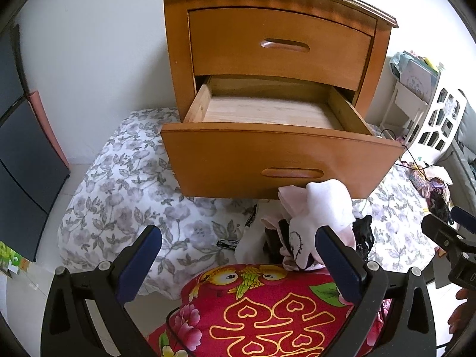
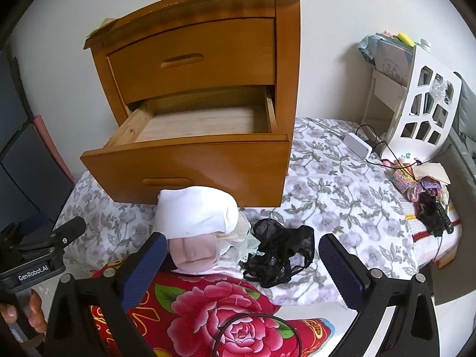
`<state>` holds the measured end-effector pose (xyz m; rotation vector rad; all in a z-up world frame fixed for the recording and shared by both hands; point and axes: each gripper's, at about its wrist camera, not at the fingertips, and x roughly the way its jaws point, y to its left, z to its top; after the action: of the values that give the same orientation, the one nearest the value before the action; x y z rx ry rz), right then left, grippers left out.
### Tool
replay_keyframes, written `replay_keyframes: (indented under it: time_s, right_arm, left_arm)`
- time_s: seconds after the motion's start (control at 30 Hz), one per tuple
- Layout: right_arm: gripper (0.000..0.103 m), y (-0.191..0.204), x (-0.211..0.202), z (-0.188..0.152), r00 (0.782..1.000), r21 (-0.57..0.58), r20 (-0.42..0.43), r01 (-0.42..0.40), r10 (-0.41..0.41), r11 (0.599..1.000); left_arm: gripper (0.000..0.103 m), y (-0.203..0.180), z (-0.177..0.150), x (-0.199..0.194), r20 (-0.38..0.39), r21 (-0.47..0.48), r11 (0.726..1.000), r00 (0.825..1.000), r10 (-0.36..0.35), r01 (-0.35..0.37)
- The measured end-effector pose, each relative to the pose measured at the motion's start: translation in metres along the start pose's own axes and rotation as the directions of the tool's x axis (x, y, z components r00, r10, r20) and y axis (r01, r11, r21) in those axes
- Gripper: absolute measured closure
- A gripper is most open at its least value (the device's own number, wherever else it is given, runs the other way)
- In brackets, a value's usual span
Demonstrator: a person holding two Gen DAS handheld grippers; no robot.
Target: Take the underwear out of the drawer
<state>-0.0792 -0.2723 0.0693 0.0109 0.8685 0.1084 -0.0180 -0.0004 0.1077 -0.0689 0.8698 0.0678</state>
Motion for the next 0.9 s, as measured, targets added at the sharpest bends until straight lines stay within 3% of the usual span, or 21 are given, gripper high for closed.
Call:
replay_keyframes:
  time_s: [0.3, 0.9]
  right_arm:
    - [0.0, 0.008, 0.0, 0.002, 1.0, 0.0, -0.001, 0.006, -0.006, 1.0]
    - [0.0, 0.017, 0.013, 0.008, 1.0, -0.014, -0.015, 0.022, -0.022, 1.0]
  left_arm:
    - [0.0, 0.003, -0.001, 0.0, 0.013, 0.014, 0.997, 0.998, 0.069, -0.069]
    - [0.0, 0.009, 0.003, 0.01, 0.01, 0.011, 0.999, 0.999, 0.034, -0.034]
